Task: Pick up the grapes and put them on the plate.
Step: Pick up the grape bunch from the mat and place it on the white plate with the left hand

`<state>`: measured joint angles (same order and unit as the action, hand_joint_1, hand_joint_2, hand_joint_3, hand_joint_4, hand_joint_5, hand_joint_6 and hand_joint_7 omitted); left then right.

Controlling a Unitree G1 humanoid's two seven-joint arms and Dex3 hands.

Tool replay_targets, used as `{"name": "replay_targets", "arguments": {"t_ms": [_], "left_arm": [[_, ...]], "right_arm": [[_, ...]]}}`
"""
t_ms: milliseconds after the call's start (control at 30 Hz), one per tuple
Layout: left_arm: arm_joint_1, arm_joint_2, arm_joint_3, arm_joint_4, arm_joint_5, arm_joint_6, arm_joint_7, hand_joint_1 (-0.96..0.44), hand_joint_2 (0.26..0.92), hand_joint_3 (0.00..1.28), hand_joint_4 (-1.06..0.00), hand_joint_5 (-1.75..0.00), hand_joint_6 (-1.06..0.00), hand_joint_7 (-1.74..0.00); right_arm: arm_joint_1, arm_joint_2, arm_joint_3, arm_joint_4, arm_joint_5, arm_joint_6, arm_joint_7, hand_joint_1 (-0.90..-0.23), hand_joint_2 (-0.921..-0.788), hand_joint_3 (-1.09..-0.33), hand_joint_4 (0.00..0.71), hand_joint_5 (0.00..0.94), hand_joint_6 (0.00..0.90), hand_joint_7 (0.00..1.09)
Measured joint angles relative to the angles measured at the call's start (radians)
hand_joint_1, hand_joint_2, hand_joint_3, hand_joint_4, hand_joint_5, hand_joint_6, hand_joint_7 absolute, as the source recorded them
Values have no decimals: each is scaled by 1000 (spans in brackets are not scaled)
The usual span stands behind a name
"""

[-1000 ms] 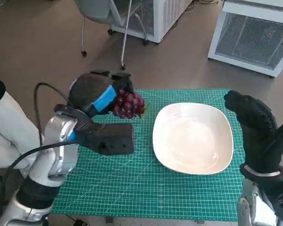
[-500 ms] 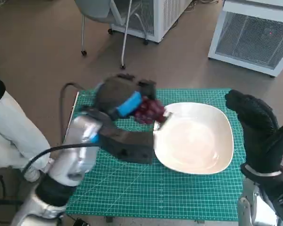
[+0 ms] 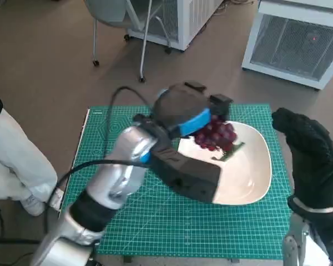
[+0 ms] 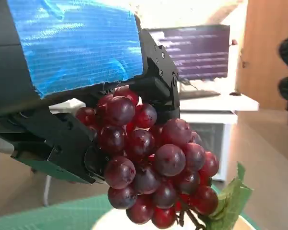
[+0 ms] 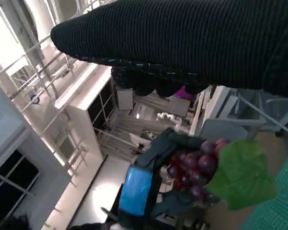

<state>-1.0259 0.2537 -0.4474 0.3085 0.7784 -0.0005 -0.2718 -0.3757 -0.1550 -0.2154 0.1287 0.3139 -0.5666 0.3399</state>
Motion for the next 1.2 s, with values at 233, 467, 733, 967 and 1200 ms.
{"name": "replay_targets", "arguments": {"t_ms": [233, 467, 733, 967, 1200], "left_arm": [[-28, -45, -10, 94, -10, -19, 1, 1, 869, 127, -743, -1217, -670, -1032], [-64, -91, -22, 186, -9, -18, 8, 1, 882, 132, -695, -1278, -651, -1042], [-99, -120, -28, 275, -10, -38, 27, 1, 901, 130, -656, -1320, -615, -1075], [-116, -134, -30, 331, -15, -52, 32, 1, 907, 127, -647, -1326, -602, -1090], [-126, -146, -20, 389, -81, -83, 7, 87, 904, 229, -514, -1393, -469, -1060]], "right_arm": [[11, 0, -4, -20, -3, 0, -12, -521, -921, -642, 426, 0, 55, 600], [18, 1, -6, -35, -5, 1, -25, -520, -921, -643, 426, 0, 54, 606], [25, 1, -6, -38, -7, 1, -36, -520, -921, -642, 427, 0, 52, 611], [31, 1, -5, -41, -7, 1, -43, -517, -921, -644, 426, 0, 50, 614], [33, 1, -3, -44, -8, 2, -47, -517, -921, -644, 426, 0, 48, 617]]}}
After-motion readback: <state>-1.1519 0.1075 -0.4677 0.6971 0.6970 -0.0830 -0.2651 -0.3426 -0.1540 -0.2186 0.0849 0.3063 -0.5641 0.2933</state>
